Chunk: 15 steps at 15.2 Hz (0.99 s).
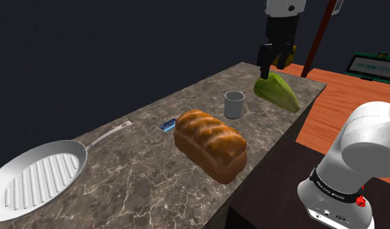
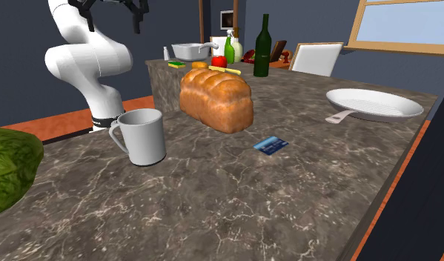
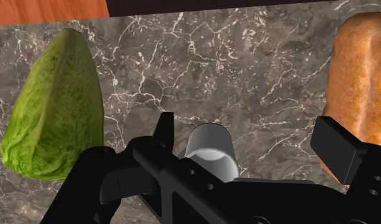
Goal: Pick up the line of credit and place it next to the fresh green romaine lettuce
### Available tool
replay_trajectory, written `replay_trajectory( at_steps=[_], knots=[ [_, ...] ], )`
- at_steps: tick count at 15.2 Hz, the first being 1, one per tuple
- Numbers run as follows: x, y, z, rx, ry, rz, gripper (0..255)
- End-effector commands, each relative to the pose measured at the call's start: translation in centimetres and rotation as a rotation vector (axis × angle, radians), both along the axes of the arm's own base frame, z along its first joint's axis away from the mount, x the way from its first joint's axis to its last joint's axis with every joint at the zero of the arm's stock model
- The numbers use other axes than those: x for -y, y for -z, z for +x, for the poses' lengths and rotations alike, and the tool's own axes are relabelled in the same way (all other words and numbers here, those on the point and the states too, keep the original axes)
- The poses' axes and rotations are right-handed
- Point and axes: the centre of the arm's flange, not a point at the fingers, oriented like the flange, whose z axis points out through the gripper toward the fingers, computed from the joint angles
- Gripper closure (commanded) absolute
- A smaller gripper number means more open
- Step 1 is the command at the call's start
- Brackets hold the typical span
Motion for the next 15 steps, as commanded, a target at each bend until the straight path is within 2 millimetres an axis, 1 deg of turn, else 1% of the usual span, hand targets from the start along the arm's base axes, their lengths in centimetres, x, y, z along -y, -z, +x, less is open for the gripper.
replay_trajectory(
  at_steps=[1,8,15],
  knots=[
    [0.0,0.0,0.0,0.000,0.000,0.000,0],
    [-5.1,4.6,4.9,-0.067,0.295,0.101,0],
    [-9.0,9.1,10.8,-0.133,0.591,0.203,0]
  ],
)
